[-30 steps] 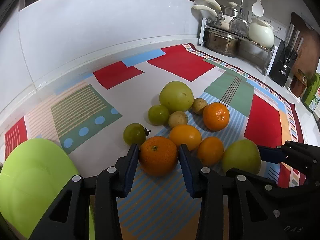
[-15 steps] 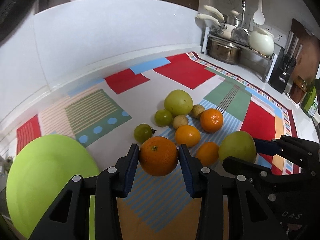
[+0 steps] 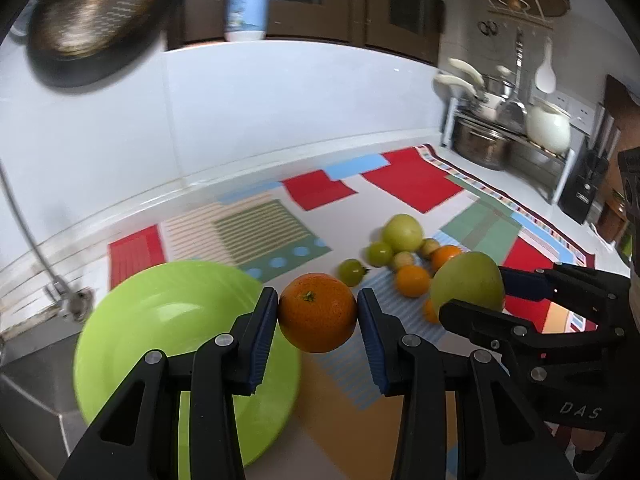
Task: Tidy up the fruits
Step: 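Carry the orange onto the green plate with the left tool while the right tool sets the apple there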
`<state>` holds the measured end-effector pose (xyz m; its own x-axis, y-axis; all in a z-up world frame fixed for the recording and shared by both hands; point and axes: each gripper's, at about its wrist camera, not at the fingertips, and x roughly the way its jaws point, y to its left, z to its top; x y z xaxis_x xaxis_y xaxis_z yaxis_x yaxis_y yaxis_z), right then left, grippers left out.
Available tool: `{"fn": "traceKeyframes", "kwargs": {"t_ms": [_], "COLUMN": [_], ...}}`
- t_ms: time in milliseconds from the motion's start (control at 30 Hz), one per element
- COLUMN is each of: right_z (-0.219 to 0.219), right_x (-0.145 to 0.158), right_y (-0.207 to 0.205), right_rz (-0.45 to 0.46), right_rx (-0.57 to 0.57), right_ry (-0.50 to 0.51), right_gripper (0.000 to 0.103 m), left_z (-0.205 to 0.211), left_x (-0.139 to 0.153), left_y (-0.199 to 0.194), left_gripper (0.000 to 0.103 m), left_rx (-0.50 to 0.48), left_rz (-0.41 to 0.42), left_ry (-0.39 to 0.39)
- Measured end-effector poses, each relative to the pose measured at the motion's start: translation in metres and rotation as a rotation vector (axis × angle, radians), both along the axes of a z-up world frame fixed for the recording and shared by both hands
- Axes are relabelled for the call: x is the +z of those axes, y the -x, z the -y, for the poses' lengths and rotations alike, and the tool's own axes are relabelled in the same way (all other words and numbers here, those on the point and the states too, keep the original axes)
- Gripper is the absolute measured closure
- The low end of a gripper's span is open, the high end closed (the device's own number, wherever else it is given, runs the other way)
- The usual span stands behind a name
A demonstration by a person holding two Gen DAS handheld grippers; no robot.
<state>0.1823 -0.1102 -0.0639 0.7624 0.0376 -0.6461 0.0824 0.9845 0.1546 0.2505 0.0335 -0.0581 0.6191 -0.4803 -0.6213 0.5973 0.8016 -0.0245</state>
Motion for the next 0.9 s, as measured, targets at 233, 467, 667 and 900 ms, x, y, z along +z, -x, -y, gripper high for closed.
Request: {"fn": "traceKeyframes", "kwargs": {"t_ms": [233, 467, 667, 900], "right_z": [-0.028, -0.063, -0.091, -0.111], "right_x": [0.005, 0.001, -0.013, -0.033], "right_y": [-0.021, -0.050, -0.076, -0.097], "right_rz": [0.021, 0.006, -0.038, -0.092], "right_rx": [0.126, 0.260, 0.368, 0.444], "right_ry": [-0.006, 0.003, 0.010, 0.020], "right_gripper": [0.051, 0.051, 0.051, 0.051], "left_z": [-0.039, -0.074, -0.096, -0.108], "left_x": [-0.001, -0.014, -0.029, -0.044], "left_y": [-0.002, -0.011, -0.019, -0.026], "left_gripper": [0.062, 0.062, 0.062, 0.062], "left_rx": [0.120, 0.232, 0.297, 0.344], "left_rz": [0.009, -0.016, -0.058, -0.103], "left_ry": [-0.026, -0.069, -0.090, -0.102]}}
